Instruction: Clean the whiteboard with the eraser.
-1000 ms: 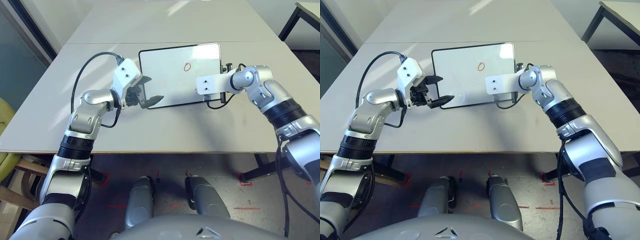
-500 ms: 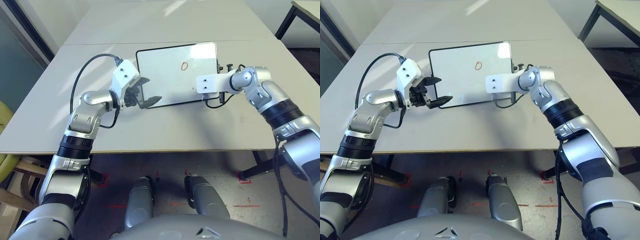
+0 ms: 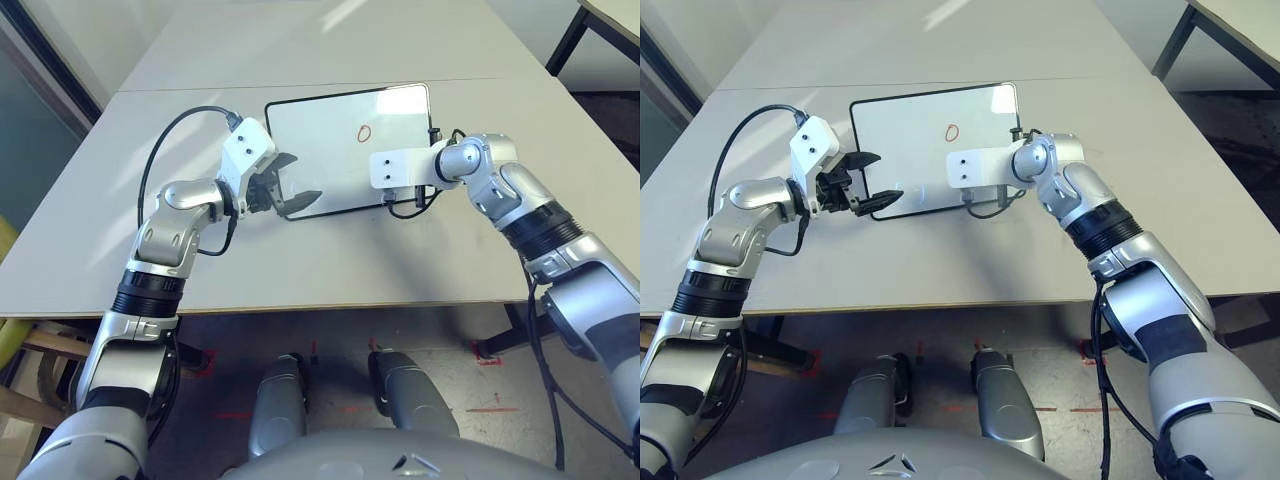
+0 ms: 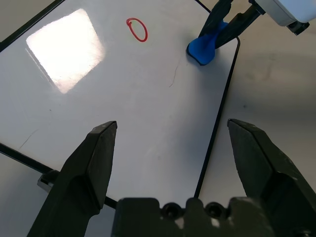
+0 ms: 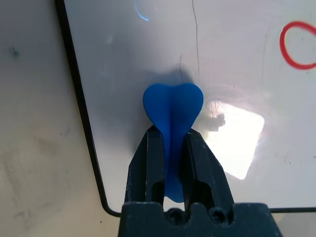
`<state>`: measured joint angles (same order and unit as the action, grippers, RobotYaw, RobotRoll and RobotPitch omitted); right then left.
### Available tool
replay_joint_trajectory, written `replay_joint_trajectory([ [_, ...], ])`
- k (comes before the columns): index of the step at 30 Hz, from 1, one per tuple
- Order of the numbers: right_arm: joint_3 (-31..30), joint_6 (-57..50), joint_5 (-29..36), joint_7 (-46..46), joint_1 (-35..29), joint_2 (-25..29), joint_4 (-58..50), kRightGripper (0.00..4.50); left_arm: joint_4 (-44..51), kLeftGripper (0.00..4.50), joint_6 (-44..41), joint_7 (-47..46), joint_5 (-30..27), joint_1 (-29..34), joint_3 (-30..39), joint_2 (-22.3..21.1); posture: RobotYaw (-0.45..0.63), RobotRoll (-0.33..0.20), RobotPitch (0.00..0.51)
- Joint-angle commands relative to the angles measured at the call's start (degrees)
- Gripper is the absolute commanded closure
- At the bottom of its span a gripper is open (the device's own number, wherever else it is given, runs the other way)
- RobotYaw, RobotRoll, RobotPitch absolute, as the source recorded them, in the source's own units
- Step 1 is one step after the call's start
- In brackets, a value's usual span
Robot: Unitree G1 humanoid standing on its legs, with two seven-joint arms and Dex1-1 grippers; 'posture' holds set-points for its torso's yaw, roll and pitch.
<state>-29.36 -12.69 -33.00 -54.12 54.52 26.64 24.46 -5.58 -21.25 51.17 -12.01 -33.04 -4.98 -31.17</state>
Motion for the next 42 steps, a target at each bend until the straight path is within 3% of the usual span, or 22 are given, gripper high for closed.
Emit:
replay_joint_trajectory([
  [1,-1.0,-0.6,-0.1,-0.4,-1.0,-1.4,-1.5,4.23,-1.0,0.0,0.3,0.1,0.1,0.2,0.3,-0.3,-0.14,0.0,0.114],
  [9,-0.7,-0.6,-0.3,-0.7,-0.8,-1.4,-2.0,4.23,-1.3,0.0,0.5,0.1,0.1,0.1,0.4,-0.3,-0.14,0.0,0.112],
  [22,2.8,2.9,2.7,-6.2,10.8,4.5,2.6,4.23,-3.4,0.0,1.7,0.5,0.4,-1.1,0.4,-0.5,-0.15,0.0,0.1],
  [42,0.2,13.5,-0.7,1.7,19.2,-2.1,25.5,4.23,-5.7,0.0,3.7,-1.3,1.2,-2.7,1.1,-1.2,-0.12,0.0,0.088],
])
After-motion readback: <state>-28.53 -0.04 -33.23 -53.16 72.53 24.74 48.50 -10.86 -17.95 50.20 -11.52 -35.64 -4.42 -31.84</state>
